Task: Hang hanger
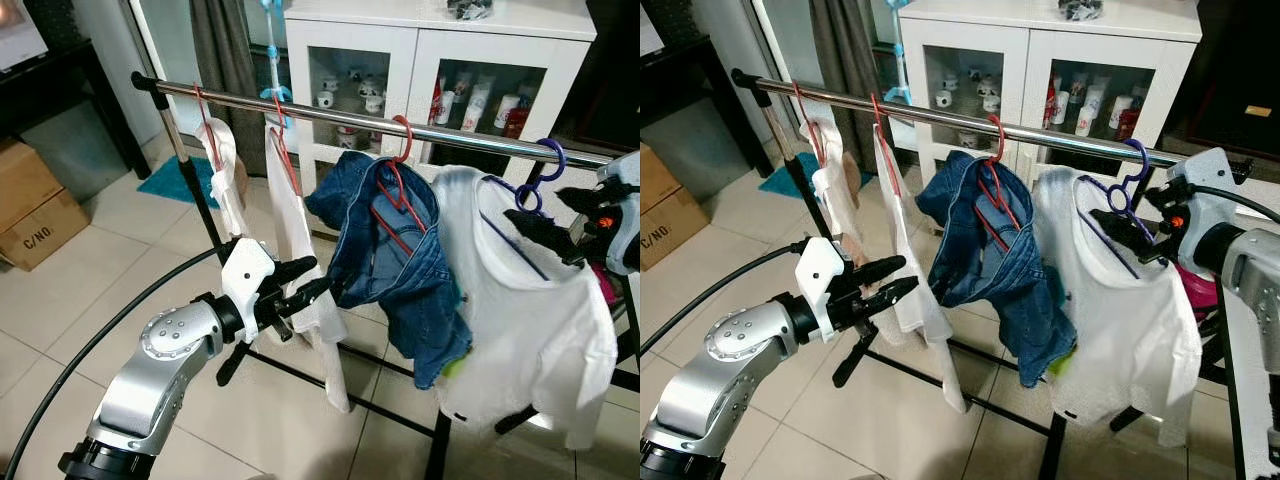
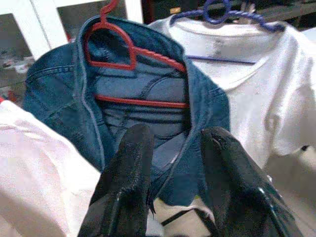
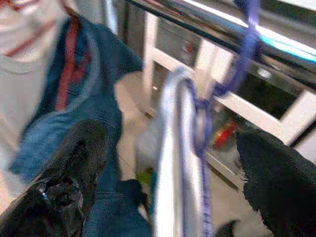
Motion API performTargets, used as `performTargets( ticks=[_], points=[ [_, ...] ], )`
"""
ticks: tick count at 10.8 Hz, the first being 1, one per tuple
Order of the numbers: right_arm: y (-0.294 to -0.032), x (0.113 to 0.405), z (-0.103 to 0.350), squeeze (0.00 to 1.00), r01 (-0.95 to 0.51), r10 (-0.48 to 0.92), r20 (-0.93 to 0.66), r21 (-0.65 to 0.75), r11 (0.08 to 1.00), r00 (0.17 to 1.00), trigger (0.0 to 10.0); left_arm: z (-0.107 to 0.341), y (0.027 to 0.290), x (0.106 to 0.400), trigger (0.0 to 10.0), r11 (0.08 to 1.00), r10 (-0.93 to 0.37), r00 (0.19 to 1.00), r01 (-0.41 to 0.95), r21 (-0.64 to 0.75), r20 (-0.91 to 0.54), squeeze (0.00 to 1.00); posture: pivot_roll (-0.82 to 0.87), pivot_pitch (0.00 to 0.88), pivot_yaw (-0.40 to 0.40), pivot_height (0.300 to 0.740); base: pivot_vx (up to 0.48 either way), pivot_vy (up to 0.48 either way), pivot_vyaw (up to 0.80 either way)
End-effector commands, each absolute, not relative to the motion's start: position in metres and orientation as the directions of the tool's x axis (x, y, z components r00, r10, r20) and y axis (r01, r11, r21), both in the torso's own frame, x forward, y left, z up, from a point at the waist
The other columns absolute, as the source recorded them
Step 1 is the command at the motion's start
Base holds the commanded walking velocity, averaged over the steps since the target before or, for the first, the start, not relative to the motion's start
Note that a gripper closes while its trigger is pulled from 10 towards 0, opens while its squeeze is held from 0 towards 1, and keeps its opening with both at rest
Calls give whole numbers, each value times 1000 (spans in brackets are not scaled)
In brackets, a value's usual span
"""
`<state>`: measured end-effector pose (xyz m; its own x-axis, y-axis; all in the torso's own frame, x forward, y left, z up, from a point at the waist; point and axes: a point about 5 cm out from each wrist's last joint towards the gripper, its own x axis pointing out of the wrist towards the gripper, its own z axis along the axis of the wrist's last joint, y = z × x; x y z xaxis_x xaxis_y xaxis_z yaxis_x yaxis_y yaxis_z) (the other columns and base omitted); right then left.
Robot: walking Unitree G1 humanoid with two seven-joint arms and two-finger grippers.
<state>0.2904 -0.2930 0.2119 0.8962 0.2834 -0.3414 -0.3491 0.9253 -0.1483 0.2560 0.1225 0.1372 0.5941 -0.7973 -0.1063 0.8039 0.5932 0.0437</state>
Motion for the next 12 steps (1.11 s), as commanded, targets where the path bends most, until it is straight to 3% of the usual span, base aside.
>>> performTargets(
  ticks=[1, 3, 4, 5, 12],
  points=[
    [-291, 296, 208, 0, -337, 260, -354, -175, 925, 898, 10000, 147, 120, 255, 10000, 561, -823, 563, 826, 53, -76, 0, -72, 0, 80, 740, 0, 0, 0],
    [-291, 307, 205, 0, -265, 218, -310, -121, 957, 925, 10000, 151, 117, 254, 10000, 543, -837, 545, 839, 47, -51, 0, -73, 0, 82, 740, 0, 0, 0],
    [-290, 315, 201, 0, -230, 193, -294, -96, 968, 936, 2235, 153, 116, 254, 10000, 534, -843, 536, 844, 46, -45, 0, -73, 0, 83, 740, 0, 0, 0],
    [-287, 319, 198, 0, -234, 196, -297, -99, 967, 935, 0, 153, 115, 253, 10000, 529, -846, 531, 847, 45, -44, 0, -72, 0, 81, 740, 0, 0, 0],
    [-281, 331, 189, 0, -270, 246, -314, -32, 962, 917, 0, 152, 114, 252, 10000, 526, -848, 528, 849, 43, -43, 0, -71, 0, 73, 740, 0, 0, 0]
  ],
)
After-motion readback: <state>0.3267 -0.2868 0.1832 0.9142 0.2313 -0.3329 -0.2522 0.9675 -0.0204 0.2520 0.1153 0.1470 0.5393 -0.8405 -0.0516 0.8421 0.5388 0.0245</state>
